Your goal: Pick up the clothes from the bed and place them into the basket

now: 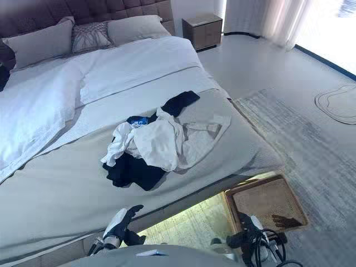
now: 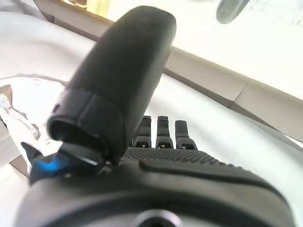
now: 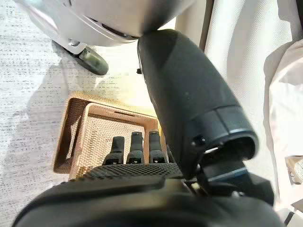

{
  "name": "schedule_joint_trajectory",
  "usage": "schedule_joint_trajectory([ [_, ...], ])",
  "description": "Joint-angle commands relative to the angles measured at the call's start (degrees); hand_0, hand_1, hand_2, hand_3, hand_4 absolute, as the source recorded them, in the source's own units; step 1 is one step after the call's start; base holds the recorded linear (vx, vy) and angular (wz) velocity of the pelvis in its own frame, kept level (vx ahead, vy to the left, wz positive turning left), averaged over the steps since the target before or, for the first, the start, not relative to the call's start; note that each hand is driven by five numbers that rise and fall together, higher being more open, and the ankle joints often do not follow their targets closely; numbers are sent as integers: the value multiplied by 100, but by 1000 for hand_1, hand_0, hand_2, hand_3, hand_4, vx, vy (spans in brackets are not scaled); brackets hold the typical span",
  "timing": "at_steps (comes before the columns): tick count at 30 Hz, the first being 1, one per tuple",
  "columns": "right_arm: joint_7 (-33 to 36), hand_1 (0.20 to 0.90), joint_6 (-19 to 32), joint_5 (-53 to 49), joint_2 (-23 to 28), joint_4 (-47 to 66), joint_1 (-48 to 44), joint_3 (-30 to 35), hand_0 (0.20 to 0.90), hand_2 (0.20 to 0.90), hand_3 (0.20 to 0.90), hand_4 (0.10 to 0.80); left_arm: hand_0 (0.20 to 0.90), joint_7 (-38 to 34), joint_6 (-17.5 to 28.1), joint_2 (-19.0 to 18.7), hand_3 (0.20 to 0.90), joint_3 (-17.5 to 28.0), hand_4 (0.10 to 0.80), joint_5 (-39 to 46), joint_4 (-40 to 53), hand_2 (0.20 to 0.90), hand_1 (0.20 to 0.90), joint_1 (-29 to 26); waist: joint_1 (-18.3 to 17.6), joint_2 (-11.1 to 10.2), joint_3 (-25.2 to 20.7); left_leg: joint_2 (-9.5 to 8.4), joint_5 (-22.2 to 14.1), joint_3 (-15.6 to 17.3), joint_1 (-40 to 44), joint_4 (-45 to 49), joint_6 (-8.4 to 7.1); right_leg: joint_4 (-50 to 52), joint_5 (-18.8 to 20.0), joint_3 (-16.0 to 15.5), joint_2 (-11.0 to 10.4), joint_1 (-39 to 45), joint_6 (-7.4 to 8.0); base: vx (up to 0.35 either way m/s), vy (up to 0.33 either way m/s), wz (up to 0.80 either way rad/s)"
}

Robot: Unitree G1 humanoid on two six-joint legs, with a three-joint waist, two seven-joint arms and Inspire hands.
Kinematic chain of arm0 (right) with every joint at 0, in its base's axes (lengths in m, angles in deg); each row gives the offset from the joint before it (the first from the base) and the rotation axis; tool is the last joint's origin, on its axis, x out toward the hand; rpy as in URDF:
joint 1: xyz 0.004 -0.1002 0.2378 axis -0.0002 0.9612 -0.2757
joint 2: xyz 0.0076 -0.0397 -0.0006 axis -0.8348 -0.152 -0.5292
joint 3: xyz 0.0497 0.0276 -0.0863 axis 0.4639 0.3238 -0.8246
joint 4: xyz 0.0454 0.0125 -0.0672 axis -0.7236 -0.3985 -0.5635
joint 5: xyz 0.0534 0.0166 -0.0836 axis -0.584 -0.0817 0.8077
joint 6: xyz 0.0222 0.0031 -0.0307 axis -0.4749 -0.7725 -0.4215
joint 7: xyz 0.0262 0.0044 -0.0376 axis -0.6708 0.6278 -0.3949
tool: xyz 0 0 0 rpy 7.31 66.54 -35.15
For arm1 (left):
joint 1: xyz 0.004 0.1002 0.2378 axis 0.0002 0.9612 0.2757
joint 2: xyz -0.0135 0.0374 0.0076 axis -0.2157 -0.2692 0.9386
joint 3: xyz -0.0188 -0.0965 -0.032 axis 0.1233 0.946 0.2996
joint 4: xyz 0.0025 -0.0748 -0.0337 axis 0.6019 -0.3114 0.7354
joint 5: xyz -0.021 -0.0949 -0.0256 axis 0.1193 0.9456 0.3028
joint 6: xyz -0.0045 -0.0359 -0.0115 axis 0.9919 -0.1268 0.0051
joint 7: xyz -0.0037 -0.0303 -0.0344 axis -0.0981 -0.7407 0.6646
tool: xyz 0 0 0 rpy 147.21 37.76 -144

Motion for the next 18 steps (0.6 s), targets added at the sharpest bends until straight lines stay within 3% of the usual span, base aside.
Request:
schedule_joint_trajectory([
  [1, -138, 900, 106, 155, -176, -272, -323, -172, 900, 900, 900, 800, 900, -34, 58, -86, 900, 115, 800, 228, -239, 900, 900, -510, 84, -228, 71, -331, -825, -74, -115, 484, 177, 661, -516, -54, 48, -105, 156, 0, 0, 0],
  [9, -249, 900, -23, 55, -147, -282, -400, -219, 900, 900, 900, 800, 900, 288, -153, -113, 900, 40, 800, 192, -233, 900, 900, -584, 115, -258, 122, -309, -803, -85, -172, 508, 174, 686, -510, -61, 51, -158, 147, 0, 0, 0],
  [18, -206, 900, 19, -5, -155, -253, -385, -223, 900, 900, 900, 800, 900, 165, -139, -119, 900, 44, 800, 206, -236, 900, 900, -603, 114, -257, 140, -312, -788, -114, -166, 489, 173, 665, -505, -69, 61, -149, 133, 5, -8, 1],
])
